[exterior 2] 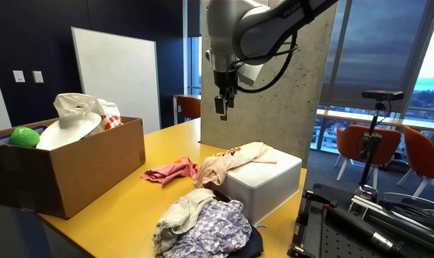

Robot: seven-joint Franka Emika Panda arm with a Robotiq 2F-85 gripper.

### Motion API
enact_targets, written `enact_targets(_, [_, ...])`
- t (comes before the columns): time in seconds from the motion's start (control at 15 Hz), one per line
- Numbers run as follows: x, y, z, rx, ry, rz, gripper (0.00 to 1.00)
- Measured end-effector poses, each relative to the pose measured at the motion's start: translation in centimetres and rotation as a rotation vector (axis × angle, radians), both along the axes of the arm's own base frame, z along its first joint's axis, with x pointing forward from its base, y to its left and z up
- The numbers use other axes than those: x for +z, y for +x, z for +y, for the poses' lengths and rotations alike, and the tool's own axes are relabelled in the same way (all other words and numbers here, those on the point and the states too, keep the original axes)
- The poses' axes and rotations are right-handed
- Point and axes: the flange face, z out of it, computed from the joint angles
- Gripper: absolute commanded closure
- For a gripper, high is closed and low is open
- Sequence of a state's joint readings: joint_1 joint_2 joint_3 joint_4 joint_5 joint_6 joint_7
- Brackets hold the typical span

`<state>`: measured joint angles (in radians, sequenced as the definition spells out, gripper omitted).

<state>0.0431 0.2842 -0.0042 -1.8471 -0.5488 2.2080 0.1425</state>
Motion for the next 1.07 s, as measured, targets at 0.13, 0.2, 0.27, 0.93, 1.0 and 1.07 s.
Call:
enact_targets(0.13, [-2.1, -0.9, -1.5, 0.073, 0.024, 0.079, 0.0])
enact_targets(0.2, [-3.2, -1.4, -2.1, 0.11, 0.038, 0.116, 0.0])
enact_targets(0.27, [-4.4, -1.8, -2.5, 0.146, 0.052, 0.152, 0.0])
enact_targets(0.93, [-14.7, -3.7, -6.3, 0.464, 0.164, 0.37, 0.0])
enact_targets(1.0, [-15.8, -3.5, -6.7, 0.477, 0.169, 0.383, 0.0])
enact_targets(1.07, [-16.8, -3.2, -6.9, 0.487, 0.173, 0.393, 0.0])
